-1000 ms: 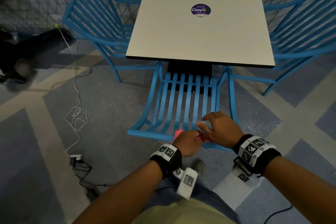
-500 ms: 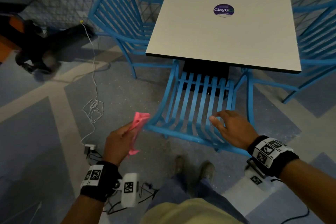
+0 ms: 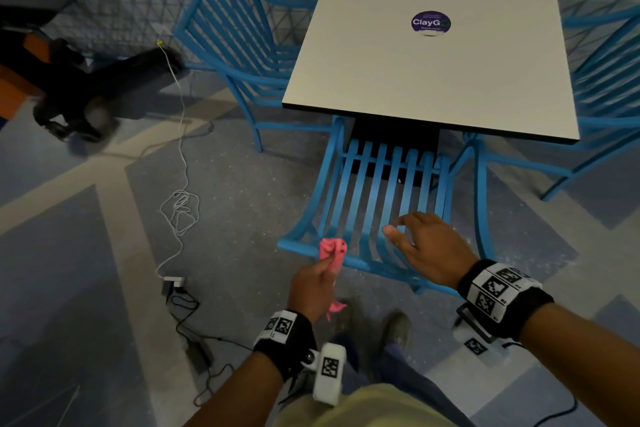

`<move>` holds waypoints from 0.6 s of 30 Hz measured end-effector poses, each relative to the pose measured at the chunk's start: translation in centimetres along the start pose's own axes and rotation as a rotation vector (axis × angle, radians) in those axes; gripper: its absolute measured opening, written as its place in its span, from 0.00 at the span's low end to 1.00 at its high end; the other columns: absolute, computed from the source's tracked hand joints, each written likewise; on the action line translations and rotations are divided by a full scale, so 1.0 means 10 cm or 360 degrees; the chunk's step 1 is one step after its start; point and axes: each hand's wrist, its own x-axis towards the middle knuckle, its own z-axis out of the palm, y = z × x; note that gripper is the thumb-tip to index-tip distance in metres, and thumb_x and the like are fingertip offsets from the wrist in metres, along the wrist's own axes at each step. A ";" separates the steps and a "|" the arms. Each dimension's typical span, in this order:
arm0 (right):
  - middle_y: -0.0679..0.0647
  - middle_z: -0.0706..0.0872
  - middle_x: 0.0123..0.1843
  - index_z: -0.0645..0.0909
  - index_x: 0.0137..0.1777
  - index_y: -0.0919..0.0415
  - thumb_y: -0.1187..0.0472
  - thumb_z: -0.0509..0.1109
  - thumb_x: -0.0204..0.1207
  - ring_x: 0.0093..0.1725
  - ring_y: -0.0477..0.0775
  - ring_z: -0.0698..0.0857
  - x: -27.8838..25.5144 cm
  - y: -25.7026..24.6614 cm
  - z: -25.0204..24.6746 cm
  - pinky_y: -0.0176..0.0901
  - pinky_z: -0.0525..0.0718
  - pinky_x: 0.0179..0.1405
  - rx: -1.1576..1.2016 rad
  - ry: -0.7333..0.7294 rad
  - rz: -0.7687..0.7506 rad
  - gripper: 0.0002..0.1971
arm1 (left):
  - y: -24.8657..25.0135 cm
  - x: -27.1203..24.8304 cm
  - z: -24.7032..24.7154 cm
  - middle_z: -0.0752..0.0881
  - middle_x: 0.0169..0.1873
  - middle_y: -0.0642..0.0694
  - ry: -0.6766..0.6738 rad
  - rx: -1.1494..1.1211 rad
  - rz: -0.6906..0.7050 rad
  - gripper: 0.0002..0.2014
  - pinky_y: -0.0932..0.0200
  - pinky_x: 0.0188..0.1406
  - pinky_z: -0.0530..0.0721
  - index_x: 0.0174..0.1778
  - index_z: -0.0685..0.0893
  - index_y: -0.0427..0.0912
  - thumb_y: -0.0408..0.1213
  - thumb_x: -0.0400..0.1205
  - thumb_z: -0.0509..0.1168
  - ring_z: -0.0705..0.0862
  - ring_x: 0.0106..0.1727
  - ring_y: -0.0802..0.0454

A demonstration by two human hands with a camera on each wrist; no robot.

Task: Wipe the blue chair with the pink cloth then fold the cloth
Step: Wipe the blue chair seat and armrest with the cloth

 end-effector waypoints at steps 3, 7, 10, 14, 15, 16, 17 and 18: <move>0.55 0.86 0.67 0.79 0.70 0.56 0.30 0.44 0.84 0.67 0.56 0.81 0.00 -0.02 0.04 0.52 0.78 0.68 -0.0017 -0.0013 -0.0032 0.36 | 0.01 -0.04 0.08 0.93 0.53 0.42 -0.0203 0.0116 -0.0057 0.23 0.54 0.38 0.95 0.58 0.92 0.51 0.65 0.85 0.64 0.96 0.48 0.45; 0.55 0.85 0.69 0.78 0.72 0.55 0.31 0.45 0.85 0.69 0.55 0.80 0.02 -0.06 0.05 0.51 0.77 0.69 -0.0035 -0.0026 -0.0060 0.34 | -0.01 -0.06 -0.04 0.92 0.61 0.43 -0.0315 0.0243 0.0005 0.15 0.45 0.47 0.96 0.72 0.87 0.54 0.47 0.91 0.64 0.96 0.50 0.45; 0.55 0.84 0.71 0.78 0.73 0.55 0.31 0.45 0.84 0.71 0.56 0.79 0.04 -0.08 0.03 0.52 0.76 0.72 -0.0041 -0.0031 -0.0062 0.36 | 0.05 -0.10 -0.47 0.90 0.64 0.38 -0.0188 0.0233 0.0115 0.15 0.51 0.31 0.94 0.74 0.86 0.60 0.46 0.92 0.63 0.97 0.39 0.42; 0.56 0.84 0.70 0.78 0.74 0.56 0.30 0.44 0.83 0.72 0.57 0.79 0.07 -0.09 0.01 0.52 0.76 0.72 -0.0027 -0.0018 -0.0061 0.38 | 0.09 -0.14 -1.05 0.96 0.51 0.47 0.0198 0.0222 0.0213 0.15 0.44 0.36 0.96 0.69 0.86 0.74 0.55 0.88 0.65 0.97 0.34 0.41; 0.56 0.84 0.70 0.79 0.73 0.56 0.29 0.44 0.82 0.72 0.57 0.79 0.07 -0.10 0.01 0.52 0.76 0.72 -0.0020 -0.0012 -0.0062 0.38 | 0.09 -0.12 -1.12 0.95 0.48 0.51 0.0259 0.0210 0.0176 0.14 0.49 0.36 0.96 0.69 0.85 0.76 0.58 0.88 0.65 0.97 0.34 0.42; 0.56 0.85 0.70 0.79 0.73 0.56 0.29 0.43 0.82 0.72 0.57 0.79 0.07 -0.10 0.01 0.52 0.76 0.73 -0.0017 -0.0012 -0.0062 0.39 | 0.07 -0.09 -1.13 0.95 0.47 0.53 0.0278 0.0199 0.0136 0.14 0.52 0.38 0.96 0.69 0.85 0.77 0.60 0.88 0.65 0.97 0.36 0.43; 0.56 0.85 0.70 0.79 0.73 0.56 0.28 0.43 0.81 0.72 0.57 0.79 0.06 -0.11 0.01 0.53 0.76 0.73 -0.0018 -0.0013 -0.0062 0.40 | 0.05 -0.05 -1.09 0.95 0.46 0.54 0.0254 0.0180 0.0107 0.14 0.52 0.40 0.96 0.68 0.86 0.75 0.60 0.87 0.66 0.97 0.37 0.44; 0.56 0.85 0.70 0.79 0.73 0.56 0.28 0.43 0.81 0.72 0.57 0.79 0.06 -0.10 0.01 0.53 0.76 0.73 -0.0020 -0.0015 -0.0058 0.40 | 0.02 0.00 -1.03 0.95 0.42 0.54 0.0210 0.0144 0.0087 0.15 0.54 0.39 0.96 0.69 0.87 0.71 0.60 0.86 0.67 0.97 0.37 0.46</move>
